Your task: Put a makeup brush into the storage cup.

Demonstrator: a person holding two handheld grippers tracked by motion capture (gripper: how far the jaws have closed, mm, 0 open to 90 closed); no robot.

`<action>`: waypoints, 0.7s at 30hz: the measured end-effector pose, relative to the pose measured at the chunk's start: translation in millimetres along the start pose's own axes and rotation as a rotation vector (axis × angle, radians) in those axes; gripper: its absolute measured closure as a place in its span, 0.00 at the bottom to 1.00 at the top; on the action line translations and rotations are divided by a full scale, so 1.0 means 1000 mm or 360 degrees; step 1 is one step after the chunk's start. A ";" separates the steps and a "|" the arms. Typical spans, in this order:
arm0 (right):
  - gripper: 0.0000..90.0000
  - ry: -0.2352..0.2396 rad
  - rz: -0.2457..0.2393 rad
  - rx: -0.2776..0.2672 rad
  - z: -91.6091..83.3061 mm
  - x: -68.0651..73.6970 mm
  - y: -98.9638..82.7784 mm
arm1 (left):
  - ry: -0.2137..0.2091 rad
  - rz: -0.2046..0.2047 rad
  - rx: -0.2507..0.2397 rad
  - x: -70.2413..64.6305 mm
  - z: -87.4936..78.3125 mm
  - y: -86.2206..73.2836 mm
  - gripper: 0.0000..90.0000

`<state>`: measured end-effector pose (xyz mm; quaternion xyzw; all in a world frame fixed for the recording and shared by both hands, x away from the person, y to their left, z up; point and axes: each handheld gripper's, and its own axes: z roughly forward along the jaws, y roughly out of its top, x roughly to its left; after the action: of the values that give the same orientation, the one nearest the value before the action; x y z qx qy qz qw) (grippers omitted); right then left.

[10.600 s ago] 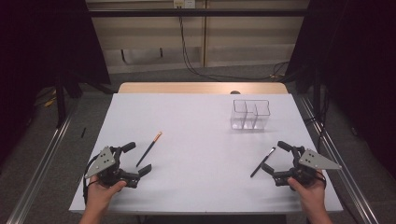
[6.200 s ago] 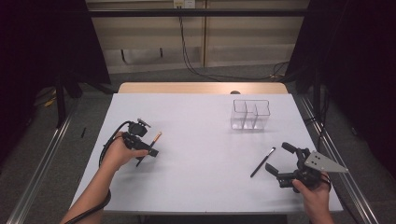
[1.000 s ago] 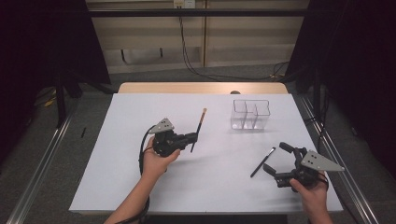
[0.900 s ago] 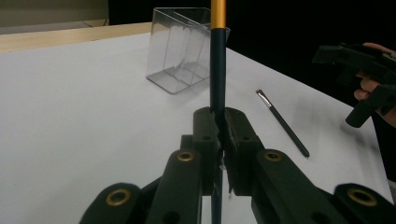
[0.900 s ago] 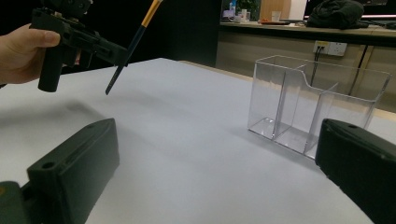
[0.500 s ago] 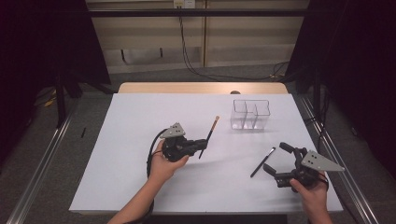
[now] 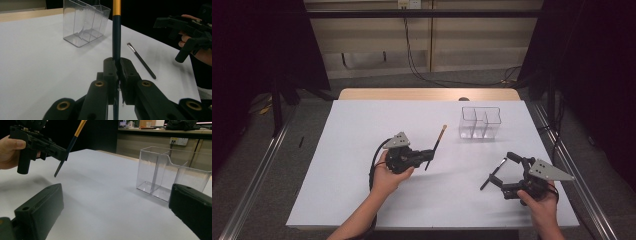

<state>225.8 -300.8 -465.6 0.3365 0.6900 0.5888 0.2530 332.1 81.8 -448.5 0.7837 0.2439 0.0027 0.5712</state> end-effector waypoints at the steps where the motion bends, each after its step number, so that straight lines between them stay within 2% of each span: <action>1: 0.00 -0.0001 -0.0001 -0.0002 0.001 0.000 0.001 | -0.0005 -0.0003 -0.0004 0.000 0.000 0.000 0.94; 6: 0.00 0.0003 0.0037 0.0000 0.008 0.000 0.007 | 0.0004 0.0004 -0.0008 0.000 0.000 0.000 0.94; 21: 0.00 0.0067 0.0069 0.0021 0.030 0.002 0.020 | 0.0008 -0.0006 -0.0025 0.001 -0.001 -0.001 0.94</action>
<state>250.9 -278.5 -451.3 0.3405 0.6917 0.5964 0.2235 332.1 83.4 -449.4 0.7788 0.2467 0.0054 0.5768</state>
